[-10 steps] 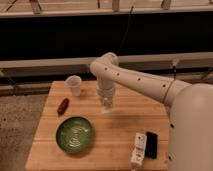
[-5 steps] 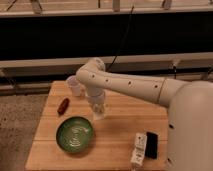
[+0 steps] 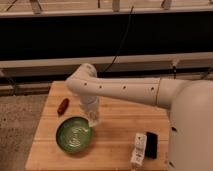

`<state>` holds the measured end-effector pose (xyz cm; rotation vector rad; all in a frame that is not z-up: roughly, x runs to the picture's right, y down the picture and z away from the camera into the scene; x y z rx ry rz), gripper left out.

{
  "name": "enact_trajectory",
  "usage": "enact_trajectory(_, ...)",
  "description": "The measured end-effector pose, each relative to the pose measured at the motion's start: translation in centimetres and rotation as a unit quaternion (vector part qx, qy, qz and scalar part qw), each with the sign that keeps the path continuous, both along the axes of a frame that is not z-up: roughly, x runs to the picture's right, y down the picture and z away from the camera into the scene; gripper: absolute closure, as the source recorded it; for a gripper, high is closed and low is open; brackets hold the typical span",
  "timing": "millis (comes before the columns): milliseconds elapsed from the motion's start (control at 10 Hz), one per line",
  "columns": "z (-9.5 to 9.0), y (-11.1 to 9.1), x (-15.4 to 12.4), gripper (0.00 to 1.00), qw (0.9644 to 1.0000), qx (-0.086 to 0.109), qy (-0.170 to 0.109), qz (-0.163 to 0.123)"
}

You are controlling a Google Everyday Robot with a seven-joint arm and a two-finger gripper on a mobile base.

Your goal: Place the white sponge in the ceramic bowl

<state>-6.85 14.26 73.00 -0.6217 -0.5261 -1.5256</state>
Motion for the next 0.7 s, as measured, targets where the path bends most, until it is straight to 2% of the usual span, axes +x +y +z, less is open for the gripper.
enact_trajectory(400, -0.9, 1.5, -3.1, 1.0, 0.9988, -0.005, -0.027, -0.04)
enact_trajectory(700, -0.8, 2.0, -3.8, 1.0, 0.9984, -0.007, -0.03, -0.047)
